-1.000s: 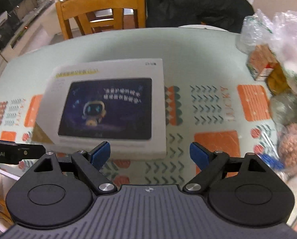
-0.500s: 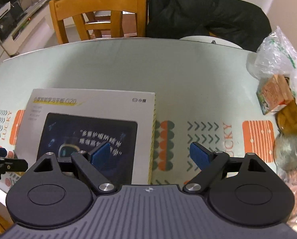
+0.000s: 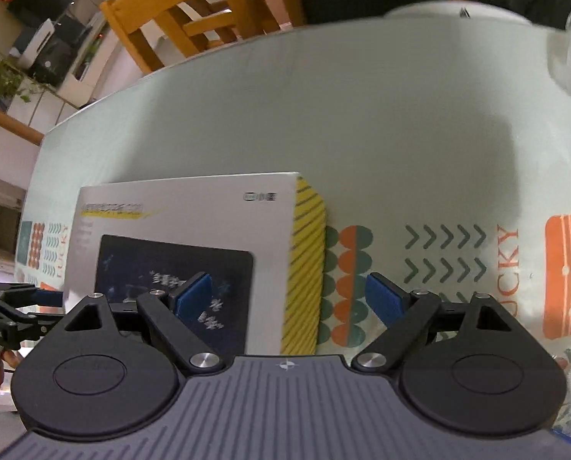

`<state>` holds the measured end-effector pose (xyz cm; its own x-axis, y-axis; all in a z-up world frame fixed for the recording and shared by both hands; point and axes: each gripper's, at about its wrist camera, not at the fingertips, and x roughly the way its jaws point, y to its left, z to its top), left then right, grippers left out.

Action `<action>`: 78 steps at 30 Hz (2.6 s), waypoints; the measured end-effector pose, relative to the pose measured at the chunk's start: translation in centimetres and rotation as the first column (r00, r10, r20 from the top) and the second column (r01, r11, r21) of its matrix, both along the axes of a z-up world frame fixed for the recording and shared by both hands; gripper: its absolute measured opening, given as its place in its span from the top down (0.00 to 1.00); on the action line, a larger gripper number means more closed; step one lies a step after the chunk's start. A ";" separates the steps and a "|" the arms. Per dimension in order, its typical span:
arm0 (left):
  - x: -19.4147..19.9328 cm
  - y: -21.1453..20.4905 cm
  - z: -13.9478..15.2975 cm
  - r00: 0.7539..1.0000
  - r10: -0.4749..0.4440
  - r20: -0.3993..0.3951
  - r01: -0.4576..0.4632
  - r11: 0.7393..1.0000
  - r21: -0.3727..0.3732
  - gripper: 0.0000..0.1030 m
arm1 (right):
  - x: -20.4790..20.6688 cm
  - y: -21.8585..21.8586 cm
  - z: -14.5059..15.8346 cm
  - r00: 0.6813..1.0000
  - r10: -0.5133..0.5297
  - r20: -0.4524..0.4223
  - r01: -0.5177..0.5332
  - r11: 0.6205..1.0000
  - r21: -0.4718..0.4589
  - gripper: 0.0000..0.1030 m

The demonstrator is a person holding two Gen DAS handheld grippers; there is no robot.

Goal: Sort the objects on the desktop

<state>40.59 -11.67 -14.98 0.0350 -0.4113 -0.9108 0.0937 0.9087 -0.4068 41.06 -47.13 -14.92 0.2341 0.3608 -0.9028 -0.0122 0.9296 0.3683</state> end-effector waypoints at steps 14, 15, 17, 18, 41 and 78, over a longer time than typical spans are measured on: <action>0.9 -0.1 -1.8 1.000 -0.012 -0.027 0.012 1.000 -0.002 0.00 | 1.2 -2.9 -4.6 0.996 -0.005 -0.089 0.031 0.956 0.291 0.00; 1.0 -0.1 -1.9 1.000 -0.010 -0.029 0.010 1.000 -0.007 0.00 | 1.2 -2.9 -4.9 0.996 -0.002 -0.092 0.031 0.950 0.311 0.00; 1.1 0.1 -2.1 0.999 -0.010 -0.033 0.010 1.000 -0.016 0.00 | 1.2 -2.7 -5.3 0.996 0.014 -0.092 0.019 0.940 0.341 0.00; 1.1 0.3 -2.2 0.999 -0.009 -0.036 0.008 1.000 -0.022 0.00 | 1.2 -2.6 -5.4 0.996 0.020 -0.089 0.012 0.938 0.348 0.00; 2.0 3.8 -4.4 1.000 -0.015 -0.024 0.010 0.979 -0.203 0.00 | 1.5 -2.3 -5.1 0.997 0.045 -0.066 -0.020 0.941 0.338 0.00; 0.1 0.0 -2.1 0.993 0.026 0.116 -0.021 0.999 -0.043 0.00 | -0.3 3.1 -1.4 0.989 0.144 0.020 -0.145 0.987 0.065 0.00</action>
<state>40.64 -11.68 -17.07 0.1497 -0.4467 -0.8821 0.1213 0.8937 -0.4320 40.73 -44.03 -16.34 0.1890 0.4505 -0.8725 -0.1509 0.8913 0.4275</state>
